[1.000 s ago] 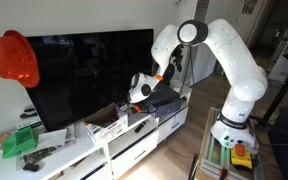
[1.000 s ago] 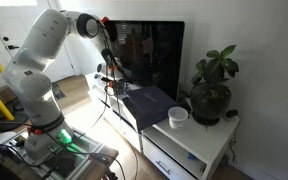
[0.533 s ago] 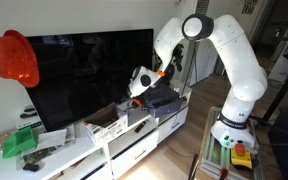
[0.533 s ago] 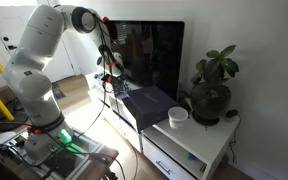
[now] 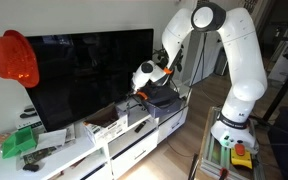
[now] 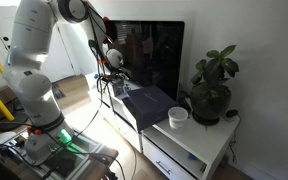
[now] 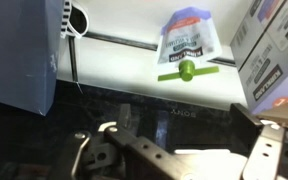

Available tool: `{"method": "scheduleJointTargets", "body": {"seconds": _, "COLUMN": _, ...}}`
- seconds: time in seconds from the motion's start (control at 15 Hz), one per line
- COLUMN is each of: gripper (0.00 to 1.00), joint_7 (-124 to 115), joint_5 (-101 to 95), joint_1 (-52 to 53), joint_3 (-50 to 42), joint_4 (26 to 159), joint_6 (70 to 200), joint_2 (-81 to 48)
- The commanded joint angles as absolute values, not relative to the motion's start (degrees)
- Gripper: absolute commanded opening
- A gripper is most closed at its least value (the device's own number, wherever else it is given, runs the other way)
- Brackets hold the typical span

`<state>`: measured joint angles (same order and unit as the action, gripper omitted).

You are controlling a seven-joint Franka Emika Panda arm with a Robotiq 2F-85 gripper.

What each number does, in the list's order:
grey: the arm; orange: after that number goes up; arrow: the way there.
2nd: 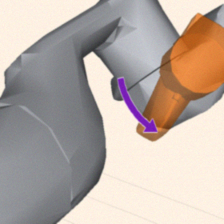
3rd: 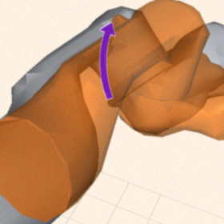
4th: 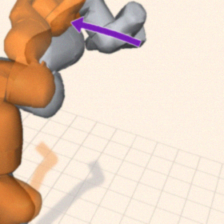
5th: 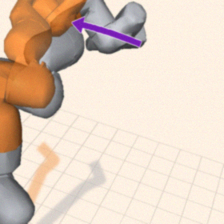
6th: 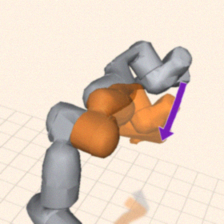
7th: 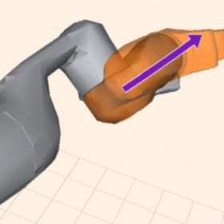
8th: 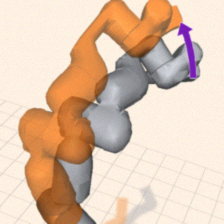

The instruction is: Remove one sachet from the white box and put it on the table

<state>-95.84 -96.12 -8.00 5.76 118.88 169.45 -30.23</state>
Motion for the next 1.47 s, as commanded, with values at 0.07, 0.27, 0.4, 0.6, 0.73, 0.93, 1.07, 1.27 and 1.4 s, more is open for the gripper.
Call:
{"method": "scheduleJointTargets", "body": {"seconds": 0.07, "gripper": 1.00, "joint_7": -76.1, "joint_5": -76.4, "joint_1": -9.8, "joint_3": 8.3, "joint_4": 129.5, "joint_6": 168.2, "joint_2": -24.5}}
{"method": "scheduleJointTargets", "body": {"seconds": 0.27, "gripper": 1.00, "joint_7": -63.2, "joint_5": -62.9, "joint_1": -14.4, "joint_3": 15.3, "joint_4": 132.0, "joint_6": 163.9, "joint_2": -23.0}}
{"method": "scheduleJointTargets", "body": {"seconds": 0.4, "gripper": 1.00, "joint_7": -55.4, "joint_5": -53.8, "joint_1": -16.7, "joint_3": 19.6, "joint_4": 132.0, "joint_6": 160.1, "joint_2": -21.9}}
{"method": "scheduleJointTargets", "body": {"seconds": 0.6, "gripper": 1.00, "joint_7": -47.4, "joint_5": -44.6, "joint_1": -18.6, "joint_3": 24.1, "joint_4": 130.3, "joint_6": 152.8, "joint_2": -19.7}}
{"method": "scheduleJointTargets", "body": {"seconds": 0.73, "gripper": 1.00, "joint_7": -43.7, "joint_5": -40.1, "joint_1": -17.9, "joint_3": 24.0, "joint_4": 129.2, "joint_6": 149.6, "joint_2": -18.5}}
{"method": "scheduleJointTargets", "body": {"seconds": 0.93, "gripper": 1.00, "joint_7": -35.6, "joint_5": -29.5, "joint_1": -4.8, "joint_3": 11.2, "joint_4": 128.5, "joint_6": 148.2, "joint_2": -15.1}}
{"method": "scheduleJointTargets", "body": {"seconds": 1.07, "gripper": 1.00, "joint_7": -33.6, "joint_5": -27.1, "joint_1": -1.0, "joint_3": 7.4, "joint_4": 128.4, "joint_6": 147.2, "joint_2": -14.1}}
{"method": "scheduleJointTargets", "body": {"seconds": 1.27, "gripper": 1.00, "joint_7": -28.4, "joint_5": -23.1, "joint_1": 2.1, "joint_3": 5.0, "joint_4": 128.6, "joint_6": 145.3, "joint_2": -13.1}}
{"method": "scheduleJointTargets", "body": {"seconds": 1.4, "gripper": 1.00, "joint_7": -29.9, "joint_5": -23.9, "joint_1": 3.9, "joint_3": 2.9, "joint_4": 128.1, "joint_6": 147.1, "joint_2": -14.2}}
